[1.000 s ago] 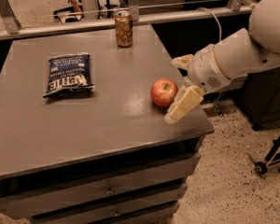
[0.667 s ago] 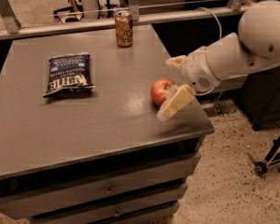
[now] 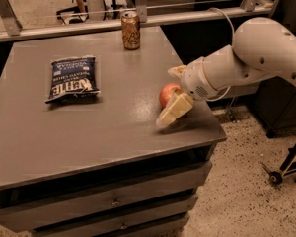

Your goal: Pick apple

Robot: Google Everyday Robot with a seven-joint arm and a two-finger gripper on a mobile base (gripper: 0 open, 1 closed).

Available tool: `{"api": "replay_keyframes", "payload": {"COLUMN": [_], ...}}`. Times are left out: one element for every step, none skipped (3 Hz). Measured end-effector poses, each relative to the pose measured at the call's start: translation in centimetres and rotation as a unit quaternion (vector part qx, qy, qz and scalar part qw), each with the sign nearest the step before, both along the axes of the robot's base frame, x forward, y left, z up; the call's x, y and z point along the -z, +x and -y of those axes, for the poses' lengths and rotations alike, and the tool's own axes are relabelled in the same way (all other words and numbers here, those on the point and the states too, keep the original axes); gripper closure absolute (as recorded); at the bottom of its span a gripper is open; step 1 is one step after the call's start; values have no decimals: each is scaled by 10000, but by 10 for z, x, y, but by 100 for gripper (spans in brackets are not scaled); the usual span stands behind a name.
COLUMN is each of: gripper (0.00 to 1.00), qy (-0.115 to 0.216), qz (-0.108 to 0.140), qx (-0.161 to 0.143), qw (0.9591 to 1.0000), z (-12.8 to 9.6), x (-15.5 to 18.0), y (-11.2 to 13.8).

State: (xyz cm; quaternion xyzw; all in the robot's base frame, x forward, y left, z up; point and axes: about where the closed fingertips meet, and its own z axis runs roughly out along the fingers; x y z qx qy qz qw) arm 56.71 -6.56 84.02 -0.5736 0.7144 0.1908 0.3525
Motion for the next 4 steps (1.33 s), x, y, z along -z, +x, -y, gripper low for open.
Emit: {"api": "replay_keyframes", "payload": {"gripper": [26, 49, 73, 96], "qy": [33, 115, 253, 675], "qz": [-27, -51, -204, -296], "qx": [17, -102, -327, -573], "qw": [10000, 9999, 9989, 9956], "z": [3, 2, -1, -2], "x": [-2, -17, -30, -49], "y": [2, -5, -21, -33]}}
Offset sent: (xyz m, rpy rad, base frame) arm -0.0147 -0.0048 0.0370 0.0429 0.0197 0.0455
